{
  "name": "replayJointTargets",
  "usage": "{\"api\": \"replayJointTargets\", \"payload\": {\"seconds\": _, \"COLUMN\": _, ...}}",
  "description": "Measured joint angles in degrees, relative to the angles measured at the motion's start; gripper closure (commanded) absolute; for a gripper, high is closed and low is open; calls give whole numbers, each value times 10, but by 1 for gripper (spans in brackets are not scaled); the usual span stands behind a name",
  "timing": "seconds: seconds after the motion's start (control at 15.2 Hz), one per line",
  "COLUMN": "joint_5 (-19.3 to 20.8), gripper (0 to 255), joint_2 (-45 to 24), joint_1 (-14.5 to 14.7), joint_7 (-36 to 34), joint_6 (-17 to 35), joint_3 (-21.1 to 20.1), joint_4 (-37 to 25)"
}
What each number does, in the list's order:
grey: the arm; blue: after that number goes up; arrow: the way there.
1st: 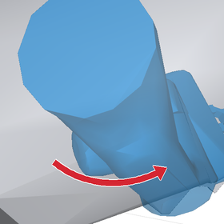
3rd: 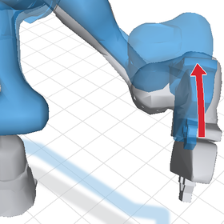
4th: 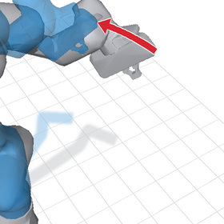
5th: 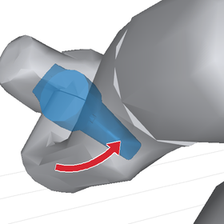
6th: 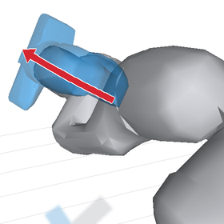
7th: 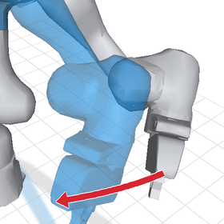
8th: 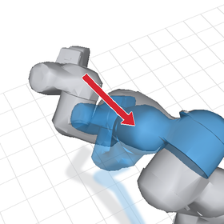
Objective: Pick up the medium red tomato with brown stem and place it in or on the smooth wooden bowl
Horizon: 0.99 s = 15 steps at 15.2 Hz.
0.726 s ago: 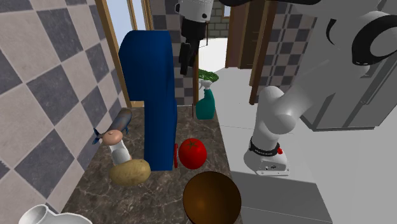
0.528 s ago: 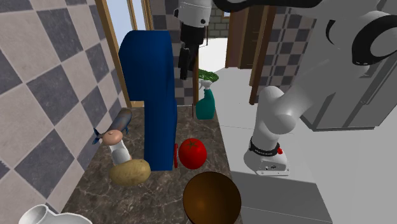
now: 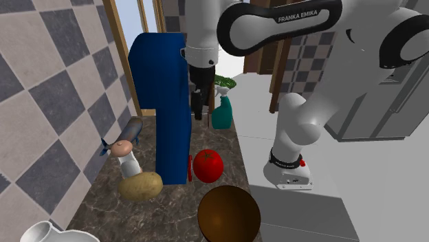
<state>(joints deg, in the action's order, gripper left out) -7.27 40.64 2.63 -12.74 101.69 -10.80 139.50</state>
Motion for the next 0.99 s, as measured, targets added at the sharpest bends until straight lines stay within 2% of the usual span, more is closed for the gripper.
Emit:
{"api": "replayJointTargets", "payload": {"seconds": 0.53, "joint_5": -31, "gripper": 0, "joint_2": -69, "joint_1": 25, "joint_7": -56, "joint_6": 59, "joint_3": -67, "joint_4": 57}}
{"api": "replayJointTargets", "payload": {"seconds": 0.99, "joint_5": -40, "gripper": 0, "joint_2": -88, "joint_1": 31, "joint_7": -62, "joint_6": 118, "joint_3": -82, "joint_4": 104}}
